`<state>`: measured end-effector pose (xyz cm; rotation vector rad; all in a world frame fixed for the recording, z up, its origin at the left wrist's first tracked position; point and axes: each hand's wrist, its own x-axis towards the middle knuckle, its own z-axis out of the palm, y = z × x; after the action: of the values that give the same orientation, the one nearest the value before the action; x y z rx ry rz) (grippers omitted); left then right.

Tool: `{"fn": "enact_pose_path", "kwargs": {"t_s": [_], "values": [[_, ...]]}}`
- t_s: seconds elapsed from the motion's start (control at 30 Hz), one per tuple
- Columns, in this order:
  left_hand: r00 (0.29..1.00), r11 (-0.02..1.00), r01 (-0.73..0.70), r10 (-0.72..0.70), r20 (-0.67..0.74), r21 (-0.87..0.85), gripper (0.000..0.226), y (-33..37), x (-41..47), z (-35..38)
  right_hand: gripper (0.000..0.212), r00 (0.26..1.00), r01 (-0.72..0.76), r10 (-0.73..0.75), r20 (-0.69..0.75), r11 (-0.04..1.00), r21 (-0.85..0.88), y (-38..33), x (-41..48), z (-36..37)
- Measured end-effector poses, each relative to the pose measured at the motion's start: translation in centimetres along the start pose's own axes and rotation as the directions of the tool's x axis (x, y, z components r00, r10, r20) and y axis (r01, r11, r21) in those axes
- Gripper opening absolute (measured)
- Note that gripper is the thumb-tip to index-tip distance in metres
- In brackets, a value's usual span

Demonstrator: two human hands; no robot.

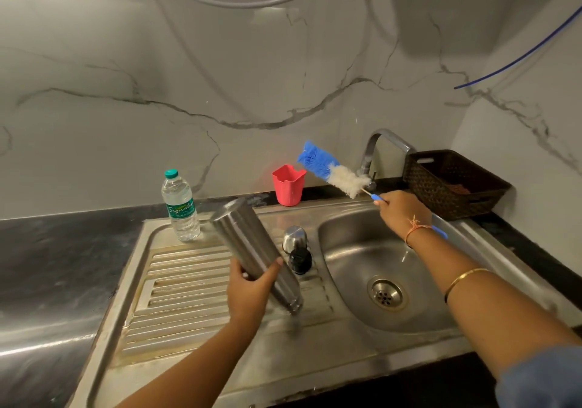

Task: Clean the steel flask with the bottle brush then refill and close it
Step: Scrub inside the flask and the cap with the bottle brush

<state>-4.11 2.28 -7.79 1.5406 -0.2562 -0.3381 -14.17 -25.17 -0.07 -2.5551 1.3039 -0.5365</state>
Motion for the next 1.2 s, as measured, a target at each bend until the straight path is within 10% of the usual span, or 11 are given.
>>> {"fn": "enact_pose_path", "kwargs": {"t_s": [0.3, 0.77, 1.2], "values": [[0.943, 0.984, 0.169, -0.144, 0.301, -0.06, 0.065, 2.5, -0.7, 10.3, 0.028, 0.998, -0.052, 0.048, 0.031, 0.988, 0.147, 5.3, -2.1, 0.2], [0.901, 0.794, 0.416, -0.294, 0.319, -0.443, 0.049, 8.4, 7.9, 24.6, 0.046, 0.966, -0.136, 0.023, 0.258, 0.892, 0.431, 18.5, 0.1, 0.7], [0.952, 0.788, 0.297, -0.29, 0.1, -0.539, 0.064, 11.8, 11.8, 27.4, 0.06, 0.918, -0.277, 0.019, 0.395, 0.744, 0.608, 25.0, 1.0, 3.7]]}}
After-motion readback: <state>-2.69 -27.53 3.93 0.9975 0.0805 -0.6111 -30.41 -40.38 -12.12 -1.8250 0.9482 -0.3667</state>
